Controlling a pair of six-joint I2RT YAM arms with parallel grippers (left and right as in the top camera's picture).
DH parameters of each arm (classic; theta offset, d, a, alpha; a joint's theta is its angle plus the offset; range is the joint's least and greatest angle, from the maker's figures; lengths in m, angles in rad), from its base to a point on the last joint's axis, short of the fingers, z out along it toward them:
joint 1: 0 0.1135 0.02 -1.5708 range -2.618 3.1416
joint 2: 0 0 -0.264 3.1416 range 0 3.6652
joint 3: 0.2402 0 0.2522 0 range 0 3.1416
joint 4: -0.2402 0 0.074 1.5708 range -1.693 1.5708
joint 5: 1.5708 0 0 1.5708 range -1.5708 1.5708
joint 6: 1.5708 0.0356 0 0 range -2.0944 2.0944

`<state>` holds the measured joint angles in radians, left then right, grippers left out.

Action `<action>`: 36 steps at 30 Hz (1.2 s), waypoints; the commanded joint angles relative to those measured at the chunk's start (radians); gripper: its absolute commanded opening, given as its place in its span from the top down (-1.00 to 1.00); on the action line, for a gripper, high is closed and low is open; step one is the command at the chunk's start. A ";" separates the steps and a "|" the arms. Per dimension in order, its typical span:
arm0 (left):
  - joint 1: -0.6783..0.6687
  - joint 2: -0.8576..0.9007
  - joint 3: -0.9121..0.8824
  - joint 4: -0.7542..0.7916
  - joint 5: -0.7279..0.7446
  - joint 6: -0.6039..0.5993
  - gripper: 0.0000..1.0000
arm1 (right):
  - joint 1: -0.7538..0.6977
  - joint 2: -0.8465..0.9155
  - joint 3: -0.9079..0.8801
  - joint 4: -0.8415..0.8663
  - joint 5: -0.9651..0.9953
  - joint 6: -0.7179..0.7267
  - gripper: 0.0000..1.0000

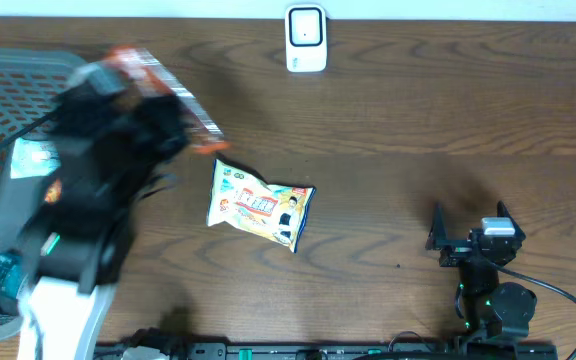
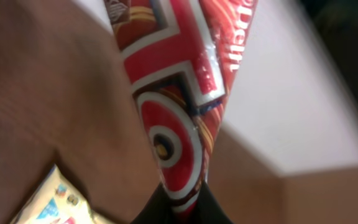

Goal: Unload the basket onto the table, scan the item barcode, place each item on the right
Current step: 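Place the red candy bar on the table right of the bag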

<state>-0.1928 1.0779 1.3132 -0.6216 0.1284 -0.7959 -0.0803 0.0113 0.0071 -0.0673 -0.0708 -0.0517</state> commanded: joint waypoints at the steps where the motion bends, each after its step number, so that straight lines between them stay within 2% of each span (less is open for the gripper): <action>1: -0.204 0.218 -0.002 0.018 -0.061 0.106 0.85 | -0.002 -0.005 -0.002 -0.004 0.001 0.013 -0.98; 4: -0.335 0.438 -0.002 0.112 -0.073 0.161 0.85 | -0.002 -0.005 -0.002 -0.004 0.001 0.013 -0.99; 8: -0.417 0.626 -0.002 0.224 -0.073 0.167 0.85 | -0.002 -0.005 -0.002 -0.004 0.001 0.013 -0.99; 13: -0.478 0.809 -0.002 0.258 -0.073 0.156 0.85 | -0.002 -0.005 -0.002 -0.004 0.001 0.013 -0.99; 17: -0.489 0.868 -0.002 0.269 -0.073 0.156 0.82 | -0.002 -0.005 -0.002 -0.004 0.001 0.013 -0.99; 18: -0.489 0.871 -0.002 0.271 -0.073 0.156 0.66 | -0.002 -0.005 -0.002 -0.004 0.001 0.013 -0.99; 22: -0.489 0.847 0.013 0.271 -0.072 0.194 -0.74 | -0.002 -0.005 -0.002 -0.004 0.001 0.013 -0.99; 23: -0.489 0.828 0.027 0.259 -0.069 0.227 -0.93 | -0.002 -0.005 -0.002 -0.004 0.001 0.013 -0.99; 24: -0.487 0.813 0.042 0.243 -0.069 0.251 -0.99 | -0.002 -0.005 -0.002 -0.004 0.001 0.013 -0.99; 27: -0.465 0.711 0.150 0.093 -0.097 0.317 -0.99 | -0.002 -0.005 -0.002 -0.004 0.001 0.013 -0.99; 30: -0.418 0.583 0.254 -0.068 -0.250 0.317 -0.96 | -0.002 -0.005 -0.002 -0.004 0.001 0.013 -0.99; 33: -0.325 0.425 0.315 -0.177 -0.399 0.318 -0.96 | -0.002 -0.005 -0.002 -0.004 0.001 0.013 -0.98; 36: -0.163 0.274 0.318 -0.230 -0.463 0.316 -0.95 | -0.002 -0.005 -0.002 -0.004 0.001 0.013 -0.98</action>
<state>-0.5003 1.4811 1.6238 -0.7986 -0.1730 -0.4961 -0.0811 0.0109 0.0071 -0.0669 -0.0708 -0.0513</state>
